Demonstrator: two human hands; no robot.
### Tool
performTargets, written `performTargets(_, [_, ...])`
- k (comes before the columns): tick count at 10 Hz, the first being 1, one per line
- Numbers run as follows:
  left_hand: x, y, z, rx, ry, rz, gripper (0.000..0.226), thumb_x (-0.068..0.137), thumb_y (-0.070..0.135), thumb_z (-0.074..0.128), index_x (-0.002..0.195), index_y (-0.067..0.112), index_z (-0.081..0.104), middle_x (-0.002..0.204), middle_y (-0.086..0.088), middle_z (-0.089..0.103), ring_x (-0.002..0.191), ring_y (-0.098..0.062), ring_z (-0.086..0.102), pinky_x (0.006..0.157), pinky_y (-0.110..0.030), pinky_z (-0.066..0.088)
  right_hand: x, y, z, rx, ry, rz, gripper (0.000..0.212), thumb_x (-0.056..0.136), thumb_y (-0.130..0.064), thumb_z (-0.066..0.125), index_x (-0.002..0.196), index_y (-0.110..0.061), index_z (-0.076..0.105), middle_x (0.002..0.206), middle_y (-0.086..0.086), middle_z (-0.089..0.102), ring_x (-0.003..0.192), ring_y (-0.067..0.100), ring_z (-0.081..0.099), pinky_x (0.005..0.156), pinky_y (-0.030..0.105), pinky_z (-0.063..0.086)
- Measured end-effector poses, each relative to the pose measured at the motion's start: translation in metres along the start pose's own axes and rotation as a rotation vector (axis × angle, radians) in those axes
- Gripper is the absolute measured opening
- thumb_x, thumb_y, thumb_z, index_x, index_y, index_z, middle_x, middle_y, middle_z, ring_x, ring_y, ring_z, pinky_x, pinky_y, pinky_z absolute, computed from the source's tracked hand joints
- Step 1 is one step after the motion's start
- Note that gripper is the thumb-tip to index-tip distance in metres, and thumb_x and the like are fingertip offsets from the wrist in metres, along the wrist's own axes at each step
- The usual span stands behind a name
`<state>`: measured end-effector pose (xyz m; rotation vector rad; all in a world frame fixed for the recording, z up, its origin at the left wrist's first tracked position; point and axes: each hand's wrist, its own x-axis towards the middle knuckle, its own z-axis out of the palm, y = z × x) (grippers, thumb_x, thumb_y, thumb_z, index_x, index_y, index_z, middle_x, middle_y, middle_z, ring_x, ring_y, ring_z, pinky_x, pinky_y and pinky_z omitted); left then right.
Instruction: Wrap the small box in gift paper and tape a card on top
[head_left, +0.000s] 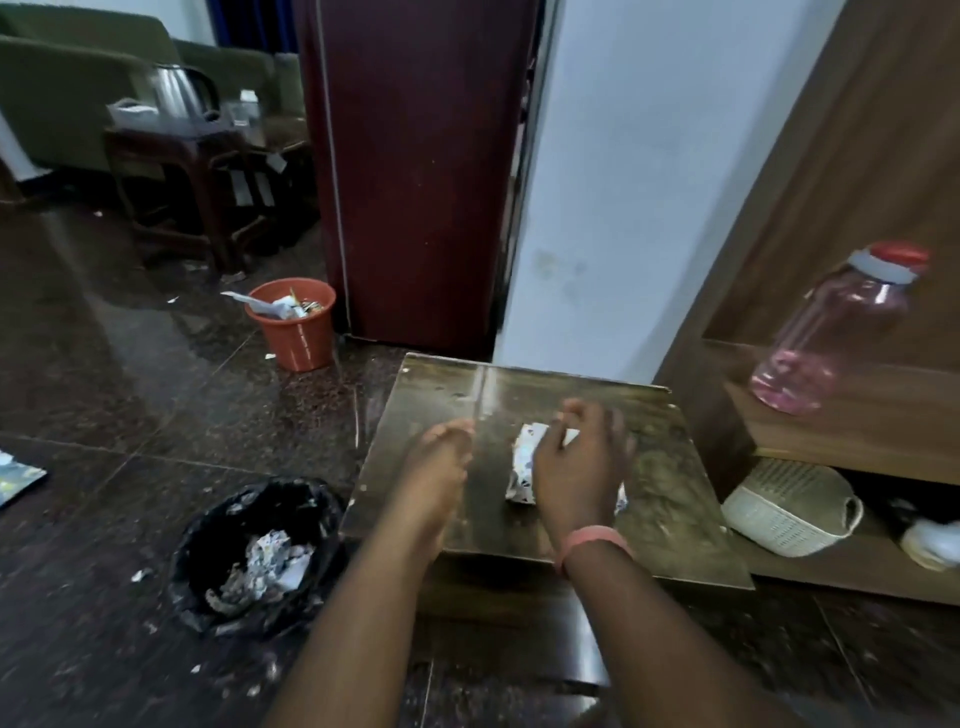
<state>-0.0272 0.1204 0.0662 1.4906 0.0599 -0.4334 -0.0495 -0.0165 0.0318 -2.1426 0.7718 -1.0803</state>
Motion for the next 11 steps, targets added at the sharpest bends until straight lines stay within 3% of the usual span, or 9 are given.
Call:
performTargets(1, [0.008,-0.015,0.041,0.223,-0.071,-0.014,0.026,0.092,0.031,0.053,0.096,0.013,0.071,0.096,-0.007,0.075,0.095,-0.027,0.07,0.088,-0.041,0.054,0.018,0.042,-0.025,-0.062,-0.011,0.266,0.025,0.093,-0.014,0.059,0.117,-0.009,0.063,0.123,0.018,0.062,0.116,0.04,0.053,0.099,0.04,0.034])
performTargets(2, [0.019,-0.035,0.067,0.243,-0.058,-0.021,0.03,0.103,0.029,0.049,0.121,0.017,0.07,0.114,-0.002,0.076,0.103,-0.02,0.071,0.092,-0.036,0.055,0.018,0.065,-0.028,0.108,-0.193,0.471,0.027,0.102,-0.021,0.048,0.122,-0.007,0.06,0.126,0.018,0.064,0.115,0.036,0.059,0.088,0.035,0.042])
performTargets(3, [0.026,-0.043,0.077,0.191,-0.018,0.011,0.029,0.107,0.02,0.045,0.12,0.024,0.07,0.111,0.003,0.078,0.1,-0.013,0.073,0.088,-0.032,0.058,0.016,0.069,-0.021,0.199,-0.298,0.448,0.032,0.106,-0.025,0.041,0.123,-0.013,0.065,0.122,0.01,0.069,0.113,0.03,0.062,0.088,0.033,0.045])
performTargets(4, [0.045,-0.041,0.075,0.191,0.049,0.098,0.026,0.104,0.021,0.052,0.119,0.029,0.072,0.111,0.008,0.078,0.103,-0.014,0.073,0.094,-0.042,0.059,0.026,0.064,-0.01,0.268,-0.305,0.407,0.037,0.108,-0.025,0.039,0.136,-0.016,0.061,0.132,0.002,0.066,0.121,0.023,0.06,0.102,0.033,0.047])
performTargets(5, [0.069,-0.033,0.072,0.282,0.063,0.15,0.03,0.102,0.025,0.052,0.125,0.03,0.071,0.11,0.012,0.078,0.103,-0.01,0.073,0.093,-0.039,0.058,0.04,0.063,0.007,0.262,-0.321,0.385,0.039,0.108,-0.026,0.038,0.14,-0.016,0.058,0.136,0.001,0.064,0.124,0.023,0.059,0.102,0.03,0.045])
performTargets(7, [0.082,-0.038,0.077,0.571,0.187,0.17,0.033,0.109,0.022,0.044,0.132,0.015,0.067,0.125,-0.008,0.071,0.108,-0.028,0.065,0.081,-0.029,0.042,0.043,0.067,0.04,0.099,-0.258,0.385,0.042,0.107,-0.029,0.034,0.14,-0.017,0.056,0.136,0.007,0.064,0.122,0.033,0.06,0.099,0.035,0.047])
performTargets(9, [0.081,-0.028,0.081,0.531,0.191,0.06,0.035,0.109,0.017,0.044,0.138,0.019,0.063,0.125,-0.008,0.07,0.093,-0.019,0.058,0.08,-0.03,0.043,0.041,0.062,0.039,0.042,-0.281,0.416,0.044,0.106,-0.029,0.033,0.144,-0.019,0.053,0.14,0.003,0.062,0.126,0.027,0.059,0.103,0.034,0.047])
performTargets(10, [0.085,-0.007,0.082,0.546,0.125,-0.055,0.038,0.108,0.014,0.043,0.142,0.015,0.059,0.132,-0.011,0.068,0.103,-0.025,0.063,0.086,-0.035,0.049,0.053,0.047,0.023,-0.035,-0.384,0.444,0.047,0.108,-0.031,0.031,0.149,-0.016,0.047,0.147,0.006,0.056,0.13,0.028,0.055,0.104,0.033,0.045])
performTargets(11, [0.089,0.027,0.081,0.68,0.209,-0.127,0.038,0.107,0.018,0.042,0.139,0.013,0.061,0.13,-0.018,0.068,0.115,-0.037,0.064,0.092,-0.037,0.051,0.071,0.018,0.006,-0.255,-0.457,0.44,0.054,0.107,-0.036,0.028,0.152,-0.007,0.04,0.156,0.015,0.044,0.137,0.033,0.049,0.107,0.036,0.043])
